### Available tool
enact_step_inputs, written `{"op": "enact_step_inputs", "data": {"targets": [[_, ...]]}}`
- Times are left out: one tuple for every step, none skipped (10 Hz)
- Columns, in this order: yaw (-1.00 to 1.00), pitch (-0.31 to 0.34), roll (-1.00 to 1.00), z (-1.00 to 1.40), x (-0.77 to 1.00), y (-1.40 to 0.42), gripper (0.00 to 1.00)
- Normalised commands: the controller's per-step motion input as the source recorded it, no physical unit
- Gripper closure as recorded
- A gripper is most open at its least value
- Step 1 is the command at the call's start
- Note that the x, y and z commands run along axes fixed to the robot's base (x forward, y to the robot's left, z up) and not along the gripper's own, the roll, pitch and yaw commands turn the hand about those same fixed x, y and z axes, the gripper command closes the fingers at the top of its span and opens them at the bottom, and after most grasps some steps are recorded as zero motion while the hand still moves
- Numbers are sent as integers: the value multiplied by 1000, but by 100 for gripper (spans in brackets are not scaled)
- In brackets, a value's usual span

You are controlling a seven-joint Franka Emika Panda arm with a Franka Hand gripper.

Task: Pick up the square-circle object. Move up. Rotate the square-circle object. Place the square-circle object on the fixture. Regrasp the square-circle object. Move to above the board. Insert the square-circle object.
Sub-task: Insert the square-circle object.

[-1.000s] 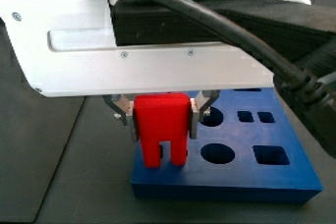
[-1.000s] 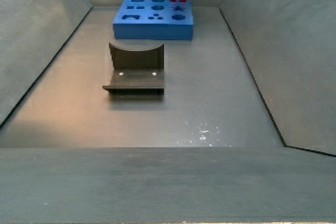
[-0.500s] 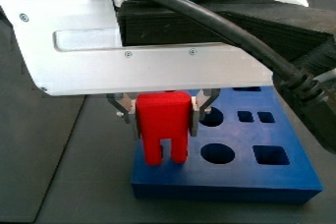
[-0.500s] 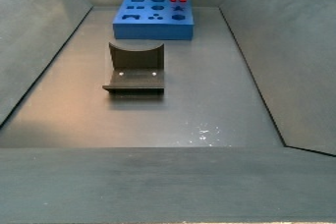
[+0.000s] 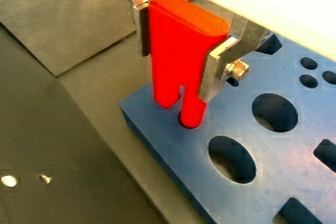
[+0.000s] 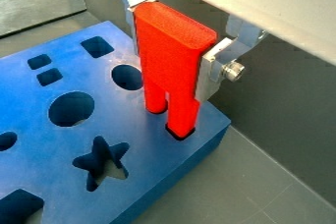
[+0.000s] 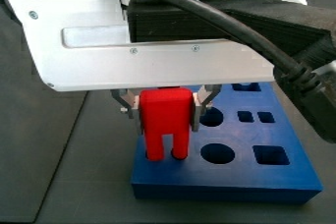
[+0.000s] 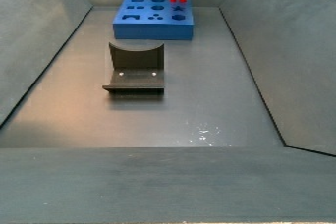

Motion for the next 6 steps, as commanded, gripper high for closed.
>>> {"op": "enact_step_inputs", "data": {"targets": [[-114,31,113,-320,0,51,100],[-246,26,144,-391,0,0,100],[-409,36,103,-411,0,43,100],[-397,59,87,-391,0,20,100],[-391,46,83,-391,0,0,100],[-349,0,120,-689,0,0,100]]}}
